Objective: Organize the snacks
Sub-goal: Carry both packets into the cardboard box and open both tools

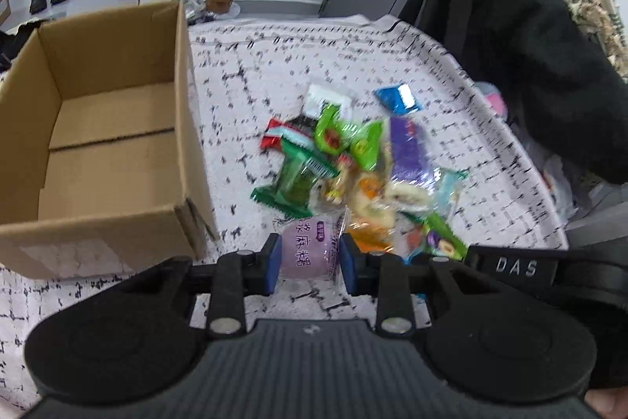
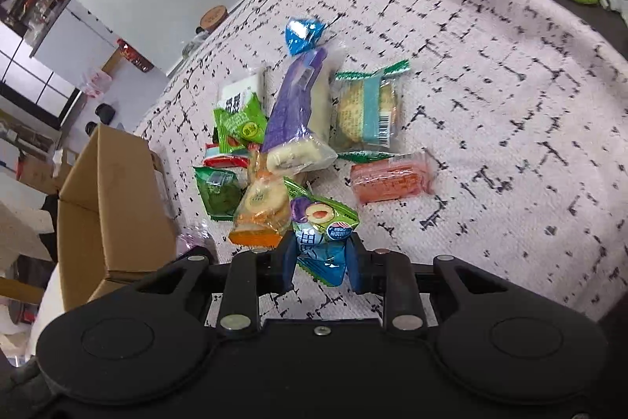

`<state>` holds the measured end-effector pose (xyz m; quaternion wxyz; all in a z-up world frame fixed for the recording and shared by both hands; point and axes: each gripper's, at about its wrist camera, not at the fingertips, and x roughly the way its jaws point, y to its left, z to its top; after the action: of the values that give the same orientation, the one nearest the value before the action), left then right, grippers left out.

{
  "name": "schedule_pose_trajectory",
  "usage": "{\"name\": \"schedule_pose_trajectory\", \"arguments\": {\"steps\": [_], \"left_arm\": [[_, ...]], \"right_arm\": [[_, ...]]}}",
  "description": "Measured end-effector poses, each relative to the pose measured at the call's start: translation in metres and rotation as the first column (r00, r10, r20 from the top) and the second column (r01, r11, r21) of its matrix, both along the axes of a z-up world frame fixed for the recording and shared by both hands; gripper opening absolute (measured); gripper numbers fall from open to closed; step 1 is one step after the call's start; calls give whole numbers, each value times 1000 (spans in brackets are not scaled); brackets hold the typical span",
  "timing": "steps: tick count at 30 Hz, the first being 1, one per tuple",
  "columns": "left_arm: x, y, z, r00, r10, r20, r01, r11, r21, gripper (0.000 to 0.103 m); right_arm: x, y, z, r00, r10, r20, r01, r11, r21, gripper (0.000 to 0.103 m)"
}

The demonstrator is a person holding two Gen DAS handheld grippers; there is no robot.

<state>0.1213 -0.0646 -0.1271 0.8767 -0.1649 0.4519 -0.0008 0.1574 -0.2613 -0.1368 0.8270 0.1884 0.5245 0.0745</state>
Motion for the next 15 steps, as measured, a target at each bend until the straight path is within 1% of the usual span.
{"name": "schedule_pose_trajectory", "arguments": {"steps": [2,9,15], "left_arm": [[-2,0,9,1000,-6,17,6,1000,-1,30],[-8,3,37,998,-21,66,21,1000,2,30],[-15,10,58,995,-17,102,16,1000,10,30]], "right_arm": [[-3,0,10,1000,-6,31,6,1000,-11,26],[-12,7,33,996,7,90,-6,1000,-15,26],[-18,18,53,990,17,143,-13,1000,-24,26]]}}
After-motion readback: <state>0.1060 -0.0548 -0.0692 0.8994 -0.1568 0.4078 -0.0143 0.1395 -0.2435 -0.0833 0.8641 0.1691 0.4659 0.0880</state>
